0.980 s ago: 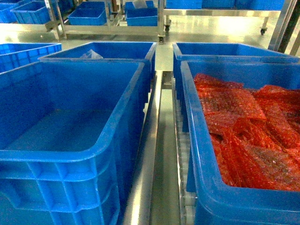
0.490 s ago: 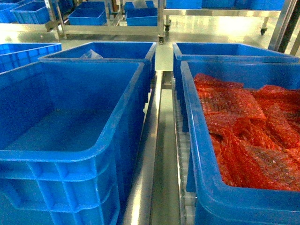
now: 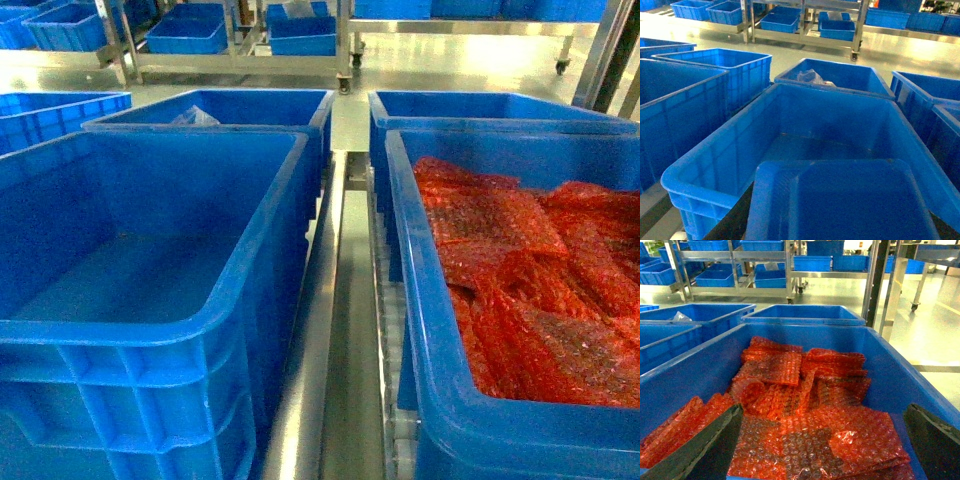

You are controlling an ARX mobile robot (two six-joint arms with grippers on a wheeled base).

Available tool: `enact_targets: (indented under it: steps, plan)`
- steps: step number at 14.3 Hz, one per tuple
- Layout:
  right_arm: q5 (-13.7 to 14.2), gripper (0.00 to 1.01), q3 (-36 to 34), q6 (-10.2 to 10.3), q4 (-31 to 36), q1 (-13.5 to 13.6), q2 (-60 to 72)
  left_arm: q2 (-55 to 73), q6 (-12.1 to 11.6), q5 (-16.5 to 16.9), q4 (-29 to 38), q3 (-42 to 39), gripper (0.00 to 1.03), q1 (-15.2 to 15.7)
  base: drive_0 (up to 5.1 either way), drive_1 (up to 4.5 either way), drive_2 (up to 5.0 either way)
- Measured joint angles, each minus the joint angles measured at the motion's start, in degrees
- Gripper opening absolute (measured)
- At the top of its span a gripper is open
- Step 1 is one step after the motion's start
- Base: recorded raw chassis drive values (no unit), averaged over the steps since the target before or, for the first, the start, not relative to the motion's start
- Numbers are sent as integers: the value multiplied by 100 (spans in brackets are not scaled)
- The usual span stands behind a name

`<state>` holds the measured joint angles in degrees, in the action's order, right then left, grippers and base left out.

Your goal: Pick blue part to blue bin on bottom shelf

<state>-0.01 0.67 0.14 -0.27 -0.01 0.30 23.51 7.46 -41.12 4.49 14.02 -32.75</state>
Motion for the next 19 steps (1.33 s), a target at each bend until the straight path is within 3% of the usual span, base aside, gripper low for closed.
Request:
enact_targets:
  steps: [19]
  plan:
    - [0,98,0,0,0,0,0,0,0,0,0,0,43,0,0,0,0]
